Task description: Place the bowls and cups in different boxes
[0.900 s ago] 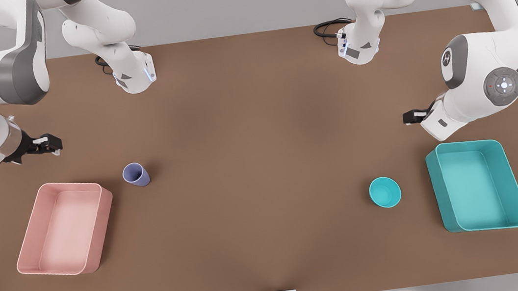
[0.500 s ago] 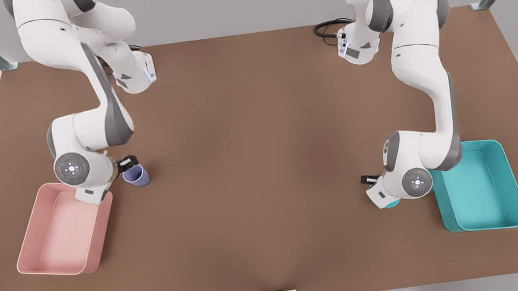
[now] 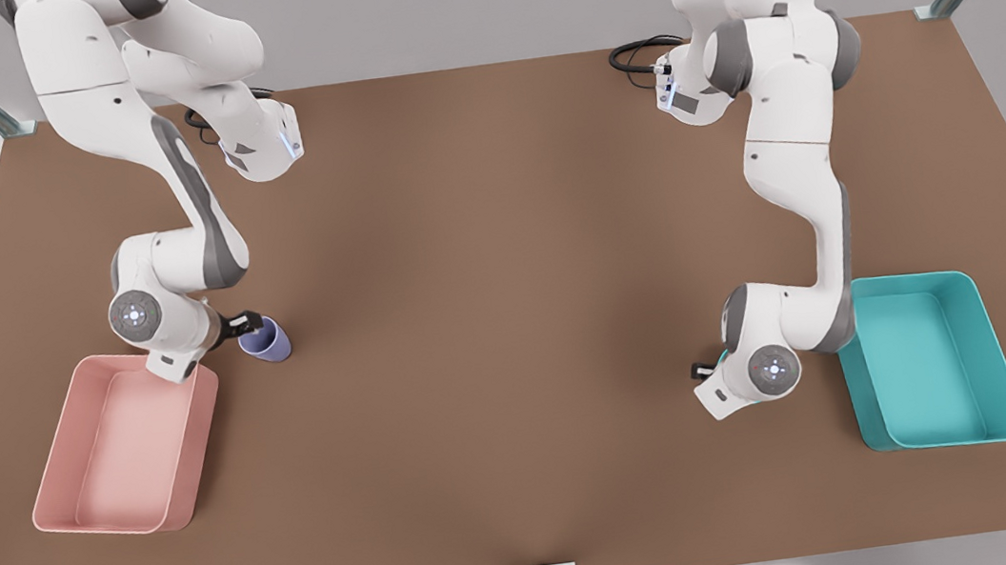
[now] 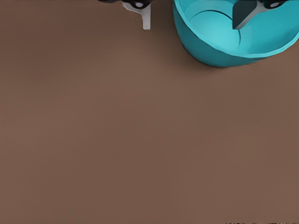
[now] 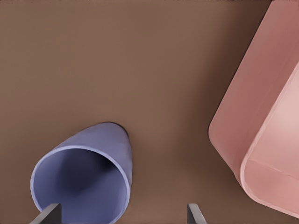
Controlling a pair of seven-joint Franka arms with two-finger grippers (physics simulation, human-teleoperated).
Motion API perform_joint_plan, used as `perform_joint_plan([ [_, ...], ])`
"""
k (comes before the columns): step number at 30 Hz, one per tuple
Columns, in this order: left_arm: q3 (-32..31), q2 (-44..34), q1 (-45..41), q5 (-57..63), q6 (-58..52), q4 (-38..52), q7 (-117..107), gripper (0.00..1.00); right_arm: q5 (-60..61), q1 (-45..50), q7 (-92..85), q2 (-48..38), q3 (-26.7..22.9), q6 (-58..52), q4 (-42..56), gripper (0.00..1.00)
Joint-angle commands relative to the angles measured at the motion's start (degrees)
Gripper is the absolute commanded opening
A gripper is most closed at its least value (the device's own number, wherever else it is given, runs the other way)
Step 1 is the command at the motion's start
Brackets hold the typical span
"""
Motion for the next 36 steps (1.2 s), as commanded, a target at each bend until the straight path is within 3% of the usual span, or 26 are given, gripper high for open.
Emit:
perform_joint_plan([
  [1,0.00,0.19,0.00,0.06,1.93,0.02,-0.31,0.69,0.08,-0.41,0.45,0.24,-0.01,8.04,-1.02,1.00],
  [4,0.00,0.63,0.00,0.15,2.02,0.11,-0.39,0.42,0.17,-0.76,0.45,1.90,-0.01,9.45,-1.81,1.00],
  [8,0.00,0.54,-0.53,0.15,1.93,0.11,-3.91,0.21,0.96,-1.11,0.45,4.62,0.08,9.54,-1.82,1.00],
  [13,0.00,-1.66,-0.97,1.56,0.79,0.20,-6.90,0.21,0.96,-1.20,0.45,6.56,0.08,10.50,-1.81,0.99],
  [14,0.00,-2.53,-0.97,1.56,-0.09,0.11,-6.99,0.21,0.96,-1.11,0.45,6.65,0.08,10.42,-1.81,0.85],
  [15,0.00,-4.29,-0.71,1.56,-1.23,0.11,-9.35,0.21,0.96,-1.11,0.36,6.65,0.08,10.33,-1.81,0.63],
  [16,0.00,-6.93,-0.62,1.56,-2.55,0.02,-12.78,0.21,0.96,-1.11,0.36,6.56,0.17,10.24,-1.73,0.47],
  [18,0.18,-11.85,0.17,1.65,-6.24,0.02,-19.20,0.21,0.96,-0.59,0.54,5.95,0.26,9.45,-1.73,0.22],
  [20,1.32,-17.82,2.98,1.73,-8.35,0.02,-19.91,0.21,0.96,-0.15,0.54,5.51,0.52,9.01,-1.73,0.21],
  [24,1.50,-18.44,13.17,1.56,-7.74,0.55,-15.35,0.21,0.87,0.29,0.36,4.81,0.61,8.75,-1.73,0.21],
  [27,1.50,-17.48,17.57,1.38,-7.47,0.38,-9.80,0.21,4.91,-0.23,-8.68,-7.14,0.61,-1.35,-0.06,0.21],
  [29,1.50,-15.55,20.12,0.94,-5.63,0.20,-9.80,0.21,6.50,-1.20,-20.54,-10.22,-0.27,-6.90,6.62,0.21],
  [36,1.50,-7.90,23.73,-0.11,3.77,-0.42,-9.80,0.21,2.81,-9.99,-37.95,4.01,-3.52,-6.99,24.55,0.21],
])
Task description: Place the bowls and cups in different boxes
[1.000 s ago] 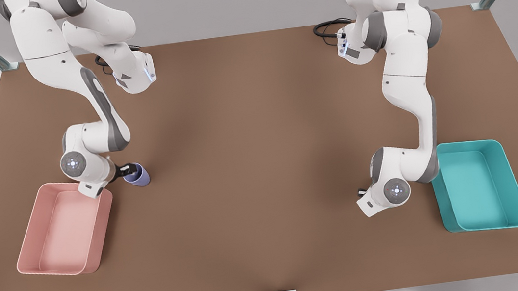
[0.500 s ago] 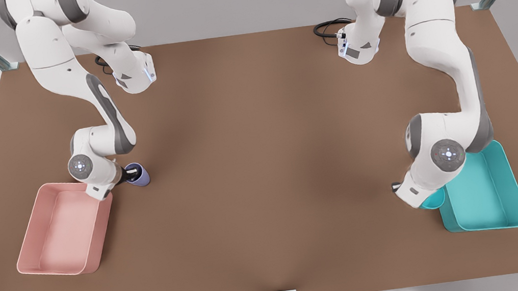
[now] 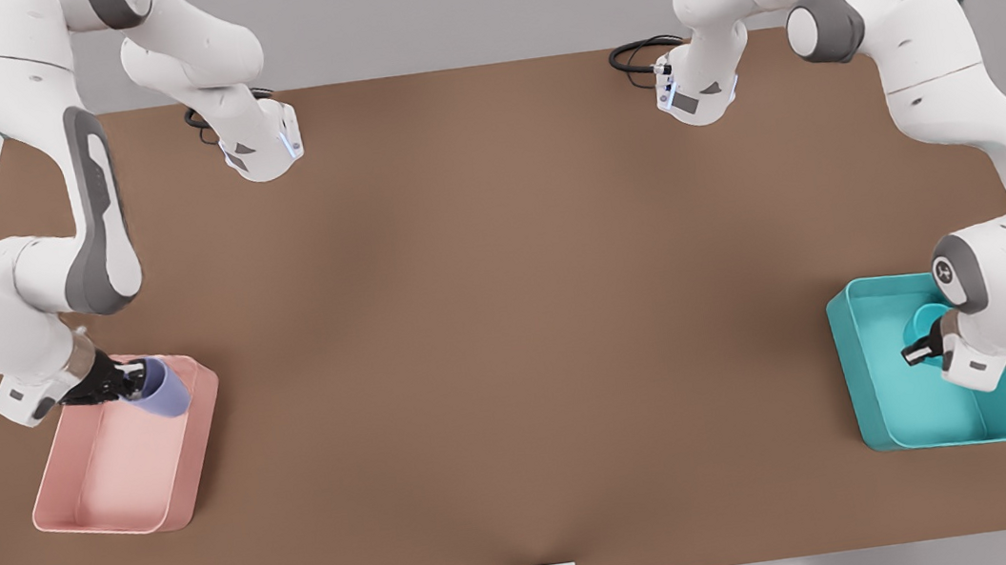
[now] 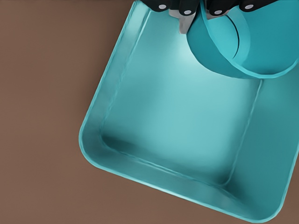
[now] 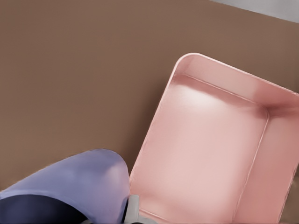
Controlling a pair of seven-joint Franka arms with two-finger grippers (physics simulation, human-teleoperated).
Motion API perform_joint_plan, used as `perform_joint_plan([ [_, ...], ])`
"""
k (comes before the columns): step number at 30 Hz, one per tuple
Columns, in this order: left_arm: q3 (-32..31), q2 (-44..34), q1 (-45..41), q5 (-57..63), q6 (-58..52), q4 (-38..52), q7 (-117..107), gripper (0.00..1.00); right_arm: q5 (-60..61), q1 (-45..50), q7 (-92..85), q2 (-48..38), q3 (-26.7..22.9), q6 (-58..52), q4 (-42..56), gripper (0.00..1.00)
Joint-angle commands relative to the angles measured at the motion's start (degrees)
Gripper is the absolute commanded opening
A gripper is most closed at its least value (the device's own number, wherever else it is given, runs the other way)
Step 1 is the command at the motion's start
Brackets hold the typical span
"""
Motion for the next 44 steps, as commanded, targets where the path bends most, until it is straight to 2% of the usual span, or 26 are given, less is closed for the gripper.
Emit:
perform_joint_plan([
  [1,0.00,1.78,0.37,-0.36,6.65,0.02,-0.02,0.21,-1.04,-1.19,-25.19,3.35,-1.75,-2.83,2.90,0.21],
  [3,0.00,3.53,0.99,-0.36,8.94,0.02,-0.02,0.21,-1.04,-1.63,-25.37,6.52,-3.42,-2.74,4.92,0.21],
  [8,0.00,5.64,1.87,0.08,11.31,0.02,0.07,0.21,-0.60,-4.27,-26.16,16.01,-3.42,-1.25,9.23,0.21],
  [9,0.00,5.64,1.96,0.08,11.22,0.02,0.24,0.51,-0.69,-4.44,-26.16,17.33,-3.51,-0.46,9.58,0.21],
  [10,0.00,5.64,2.04,0.08,11.31,0.02,0.42,1.00,-0.60,-4.71,-26.16,18.64,-3.86,-0.46,10.28,0.21],
  [13,-0.17,3.89,1.96,-0.36,10.26,0.19,0.33,1.00,-0.51,-5.15,-26.07,21.20,-3.86,1.21,10.46,0.21],
  [17,-2.55,-12.27,-2.70,-0.45,-8.63,0.46,0.33,1.00,-0.25,-5.24,-25.63,22.96,-3.86,2.09,10.46,0.21],
  [18,-2.55,-17.28,-5.77,-3.60,-14.59,0.46,0.42,1.00,-0.16,-5.24,-25.63,23.31,-3.86,2.09,10.46,0.33],
  [19,-2.46,-21.15,-8.76,-3.53,-19.96,0.19,0.59,1.00,0.02,-5.32,-25.89,23.48,-3.86,2.18,10.46,1.00],
  [21,-2.63,-24.06,-10.97,-3.70,-30.78,0.46,2.53,1.00,-0.07,-5.32,-25.98,23.48,-3.86,2.18,10.46,1.00],
  [26,-3.07,-23.89,-11.32,-3.97,-30.88,0.72,2.79,1.00,-0.07,-5.32,-25.90,22.08,-3.68,0.34,10.20,1.00],
  [30,-3.07,-23.10,-11.05,-3.70,-30.96,0.72,2.79,1.00,0.02,-5.59,-27.04,16.29,-3.68,-8.09,9.67,1.00],
  [32,-3.07,-23.10,-10.61,-3.97,-30.97,0.72,2.79,1.00,0.02,-5.24,-27.48,7.06,-3.07,-18.11,10.63,1.00],
  [33,-2.99,-22.92,-10.44,-3.97,-30.96,0.72,2.79,1.00,3.71,-2.96,-23.72,3.62,-1.31,-23.04,13.62,0.95],
  [34,-2.99,-22.66,-10.44,-3.97,-30.96,0.72,2.70,1.00,2.92,0.73,-5.27,3.62,-1.05,-28.31,18.98,1.00],
  [36,-3.07,-22.66,-10.44,-4.05,-30.96,0.72,2.79,1.00,1.25,9.00,15.49,3.53,-1.13,-38.85,24.52,1.00],
  [37,-2.99,-22.66,-10.44,-3.97,-30.96,0.63,2.79,1.00,0.46,10.15,26.64,1.08,0.96,-41.67,23.91,1.00],
  [38,-2.99,-22.66,-10.35,-3.97,-30.96,0.63,2.79,1.00,-7.53,8.22,30.97,-2.88,9.22,-41.68,21.62,1.00],
  [39,-3.07,-22.66,-10.35,-3.97,-30.96,0.63,2.79,1.00,-9.13,7.16,31.06,-6.66,10.64,-41.32,19.16,1.00],
  [41,-2.99,-22.66,-10.44,-3.97,-31.05,0.63,2.79,1.00,-8.69,7.33,30.27,-10.00,10.29,-41.32,17.31,1.00],
  [44,-2.99,-22.66,-10.35,-3.88,-31.05,0.63,2.88,1.00,-8.51,7.33,30.00,-9.74,9.41,-41.24,17.23,1.00],
])
